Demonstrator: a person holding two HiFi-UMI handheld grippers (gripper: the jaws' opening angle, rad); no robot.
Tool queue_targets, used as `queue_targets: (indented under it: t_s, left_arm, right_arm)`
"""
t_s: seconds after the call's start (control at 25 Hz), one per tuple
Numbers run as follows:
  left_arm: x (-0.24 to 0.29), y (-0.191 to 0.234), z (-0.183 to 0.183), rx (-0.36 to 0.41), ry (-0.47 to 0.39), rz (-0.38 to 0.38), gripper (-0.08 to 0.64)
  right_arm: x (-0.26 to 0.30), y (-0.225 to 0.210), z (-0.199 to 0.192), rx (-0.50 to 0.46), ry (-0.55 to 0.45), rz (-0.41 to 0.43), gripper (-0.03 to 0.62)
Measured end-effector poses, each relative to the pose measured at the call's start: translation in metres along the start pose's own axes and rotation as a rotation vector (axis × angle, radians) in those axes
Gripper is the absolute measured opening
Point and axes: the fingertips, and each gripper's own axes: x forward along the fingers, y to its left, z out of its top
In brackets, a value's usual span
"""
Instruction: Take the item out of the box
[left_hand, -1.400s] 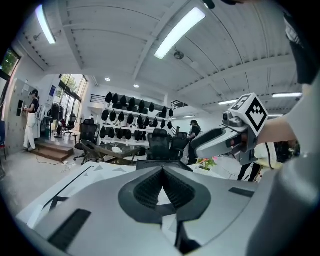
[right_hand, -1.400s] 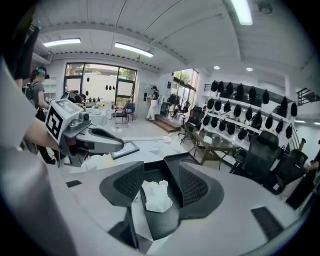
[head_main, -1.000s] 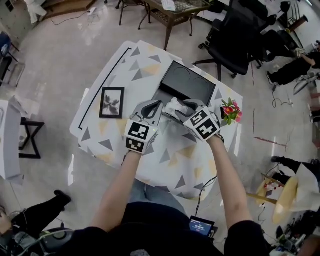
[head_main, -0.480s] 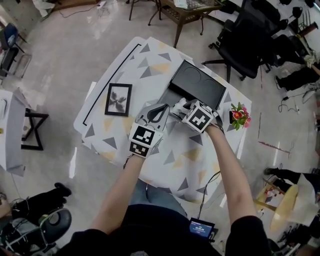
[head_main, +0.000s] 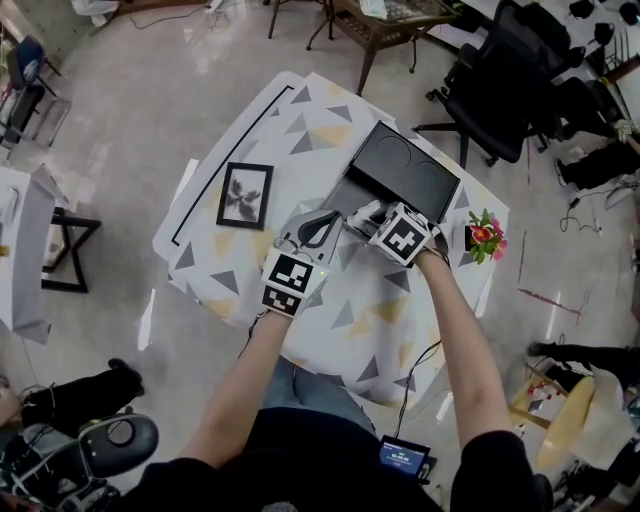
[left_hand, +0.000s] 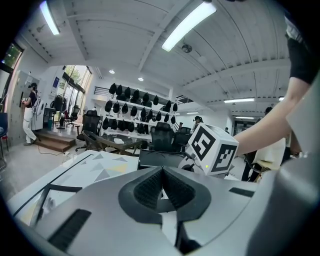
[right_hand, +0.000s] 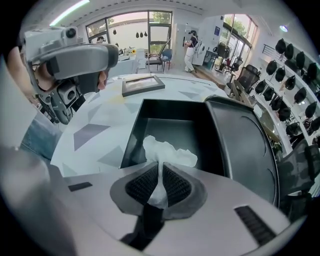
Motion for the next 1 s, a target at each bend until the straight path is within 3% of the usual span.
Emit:
queue_targets:
  t_s: [0.36,0.6,1.0]
  left_arm:
    - [-0.003,-0.005,0.007,0.014,-0.012,-0.005,0.020]
    - [-0.008,-0.012,0.027,0.036,-0.045,-0.007,0.020]
    - [-0.029,-0.037,0.058,0.081,-0.093,-0.038,0.020]
  right_arm:
    - [-0.018,-0.002,0.003,0.015,-0.061,-0.060,0.026]
    - [-0.061,-0.001,0.015,0.073,-0.186,-0.119,0.026]
    - [-0.172,0.008,0.010,0.296,-0.539,-0.368,0.026]
